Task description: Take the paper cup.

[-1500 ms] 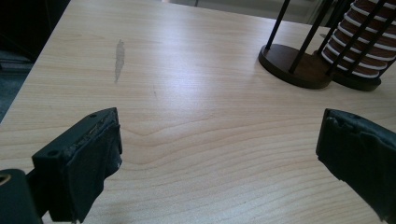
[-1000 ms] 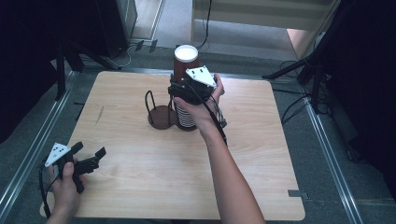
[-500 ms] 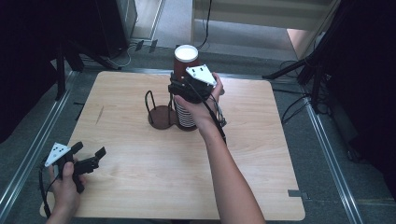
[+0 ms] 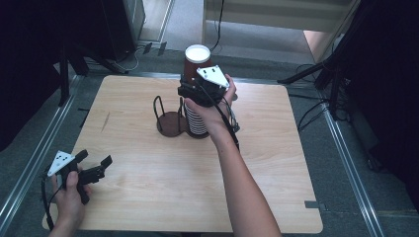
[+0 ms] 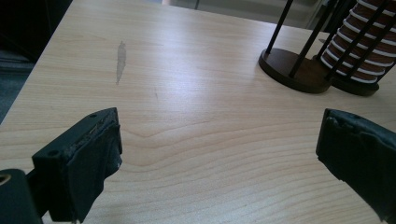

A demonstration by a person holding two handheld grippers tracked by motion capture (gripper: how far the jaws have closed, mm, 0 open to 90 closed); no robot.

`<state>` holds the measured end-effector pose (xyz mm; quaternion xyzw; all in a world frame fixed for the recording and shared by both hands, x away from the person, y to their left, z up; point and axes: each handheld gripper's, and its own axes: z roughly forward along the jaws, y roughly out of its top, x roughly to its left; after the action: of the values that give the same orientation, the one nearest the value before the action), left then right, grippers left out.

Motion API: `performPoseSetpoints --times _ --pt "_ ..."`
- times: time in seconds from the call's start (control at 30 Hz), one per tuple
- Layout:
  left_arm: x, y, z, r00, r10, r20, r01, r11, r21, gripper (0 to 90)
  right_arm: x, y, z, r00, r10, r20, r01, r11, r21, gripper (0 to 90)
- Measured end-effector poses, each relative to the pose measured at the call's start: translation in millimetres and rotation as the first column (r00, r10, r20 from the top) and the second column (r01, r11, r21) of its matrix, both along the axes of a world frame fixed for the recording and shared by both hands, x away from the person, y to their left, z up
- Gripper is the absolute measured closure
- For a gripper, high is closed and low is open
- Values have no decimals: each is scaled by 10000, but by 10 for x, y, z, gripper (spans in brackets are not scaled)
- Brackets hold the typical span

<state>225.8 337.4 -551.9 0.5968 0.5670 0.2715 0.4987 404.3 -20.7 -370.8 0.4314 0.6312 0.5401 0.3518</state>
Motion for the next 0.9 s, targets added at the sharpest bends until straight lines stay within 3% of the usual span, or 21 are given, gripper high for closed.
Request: performPoseSetpoints --times 0.13,0.23,0.6,0.9 --pt "1 0 -1 10000 5 21 -5 10000 -14 10 -1 5 36 10000 -41 69 41 10000 8 97" --pt "1 1 -1 10000 8 10 -8 10000 -31 10 -7 9 96 9999 -113 127 110 9996 271 99" --pt "3 6 -1 10000 14 7 -14 10000 -43 10 -24 39 232 9979 -154 636 157 9999 -30 108" --pt "6 6 -2 10000 11 28 -11 10000 -21 10 -54 64 408 9957 -75 920 44 9994 333 109"
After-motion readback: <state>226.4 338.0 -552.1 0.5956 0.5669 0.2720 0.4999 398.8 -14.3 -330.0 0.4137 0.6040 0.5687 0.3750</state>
